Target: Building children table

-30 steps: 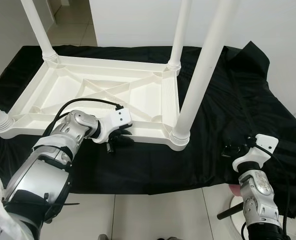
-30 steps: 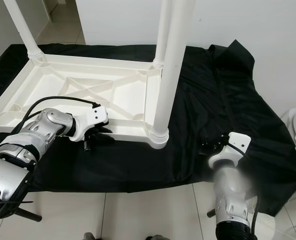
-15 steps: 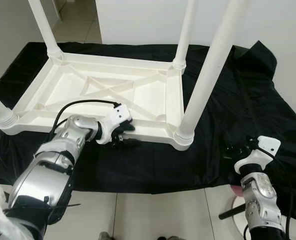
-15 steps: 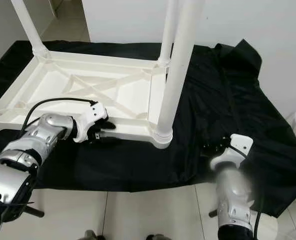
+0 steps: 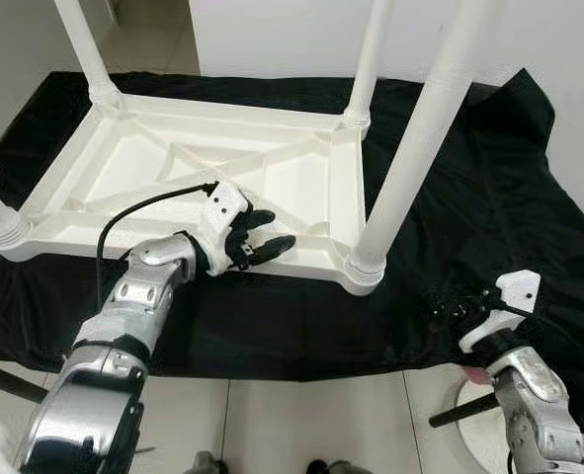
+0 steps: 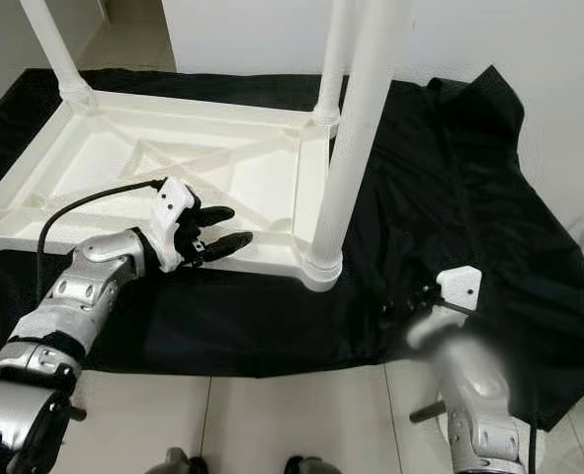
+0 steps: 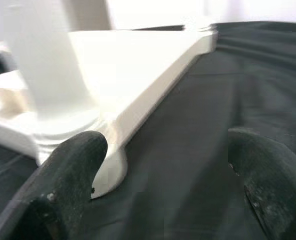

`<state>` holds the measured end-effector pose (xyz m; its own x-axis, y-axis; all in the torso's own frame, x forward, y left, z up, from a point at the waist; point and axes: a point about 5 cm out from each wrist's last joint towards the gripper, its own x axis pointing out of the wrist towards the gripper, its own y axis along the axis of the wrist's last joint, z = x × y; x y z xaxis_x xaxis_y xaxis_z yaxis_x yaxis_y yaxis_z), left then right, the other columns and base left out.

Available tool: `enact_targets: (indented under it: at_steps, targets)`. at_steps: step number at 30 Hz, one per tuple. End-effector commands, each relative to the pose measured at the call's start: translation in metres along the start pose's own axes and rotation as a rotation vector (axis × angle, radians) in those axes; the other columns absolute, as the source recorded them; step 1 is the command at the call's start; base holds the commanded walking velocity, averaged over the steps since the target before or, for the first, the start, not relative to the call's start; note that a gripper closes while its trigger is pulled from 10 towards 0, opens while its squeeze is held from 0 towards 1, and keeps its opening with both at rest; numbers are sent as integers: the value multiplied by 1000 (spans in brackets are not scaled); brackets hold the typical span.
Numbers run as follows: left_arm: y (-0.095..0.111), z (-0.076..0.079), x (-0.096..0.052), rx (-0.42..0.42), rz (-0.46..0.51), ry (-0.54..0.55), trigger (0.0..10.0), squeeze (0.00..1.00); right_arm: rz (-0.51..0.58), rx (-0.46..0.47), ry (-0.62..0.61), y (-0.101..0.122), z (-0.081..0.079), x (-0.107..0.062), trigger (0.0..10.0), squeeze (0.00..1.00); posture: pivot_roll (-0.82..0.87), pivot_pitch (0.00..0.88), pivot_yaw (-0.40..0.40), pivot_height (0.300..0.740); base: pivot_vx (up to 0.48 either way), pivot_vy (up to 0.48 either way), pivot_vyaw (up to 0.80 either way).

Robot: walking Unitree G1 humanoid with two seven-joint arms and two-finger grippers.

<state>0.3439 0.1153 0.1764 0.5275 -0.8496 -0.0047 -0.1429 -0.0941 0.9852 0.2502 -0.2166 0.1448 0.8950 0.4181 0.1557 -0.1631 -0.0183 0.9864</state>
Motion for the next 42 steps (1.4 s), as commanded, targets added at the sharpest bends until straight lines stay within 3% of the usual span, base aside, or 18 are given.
enact_targets:
  at_steps: [1, 2, 4, 7, 9, 13, 17, 26, 28, 30, 33, 34, 36, 42]
  targets:
    - [0, 3, -1, -18, 3, -6, 10000, 0, -15, 11, 33, -1, -3, -2, 10000, 0, -31, 144, -13, 740, 0, 0, 0]
    - [0, 3, -1, -18, 3, -6, 10000, 0, -15, 11, 33, -1, -3, -2, 10000, 0, -31, 144, -13, 740, 0, 0, 0]
    - [3, 16, -10, -32, 27, -48, 10000, 0, -40, 13, 195, 7, -14, -1, 10000, 0, -21, 145, -24, 740, 0, 0, 0]
    - [5, 25, -16, -32, 37, -66, 10000, 0, -36, -5, 281, 14, -19, 5, 10000, 0, -16, 145, -30, 740, 0, 0, 0]
    - [5, 25, -16, -32, 37, -66, 10000, 0, -36, -5, 281, 14, -19, 5, 10000, 0, -16, 145, -30, 740, 0, 0, 0]
    - [5, 43, -26, -73, 11, -124, 10000, 0, 8, -35, 313, 24, -23, 22, 10000, 0, -13, 144, -33, 740, 0, 0, 0]
    - [7, 59, -33, -96, -6, -160, 10000, 0, 55, -62, 290, 30, -25, 41, 10000, 0, -2, 143, -42, 740, 0, 0, 0]
    - [13, 70, -32, -73, 13, -130, 10000, 0, 91, -57, 247, 33, -27, 62, 10000, 0, 12, 138, -53, 740, 0, 0, 0]
    - [15, 67, -27, -80, 35, -40, 10000, 0, 72, -63, 200, 29, -20, 69, 10000, 0, 24, 133, -59, 740, 0, 0, 0]
    - [15, 67, -25, -86, 44, -17, 10000, 0, 62, -67, 177, 27, -17, 70, 10000, 0, 23, 132, -58, 740, 0, 0, 0]
    - [16, 71, -23, -98, 44, -24, 10000, 0, 55, -71, 142, 25, -11, 71, 10000, 0, 21, 130, -56, 740, 0, 0, 0]
    - [16, 84, -19, -99, 29, -64, 10000, 0, 48, -78, 71, 23, 1, 72, 10000, 0, 16, 126, -52, 740, 0, 0, 0]
    - [16, 93, -15, -106, 20, -92, 10000, 0, 47, -78, 30, 21, 8, 72, 10000, 0, 9, 125, -49, 740, 0, 0, 0]
    - [18, 101, -10, -122, 25, -116, 10000, 0, 56, -72, -25, 19, 16, 73, 10000, 0, 3, 124, -46, 740, 0, 0, 0]
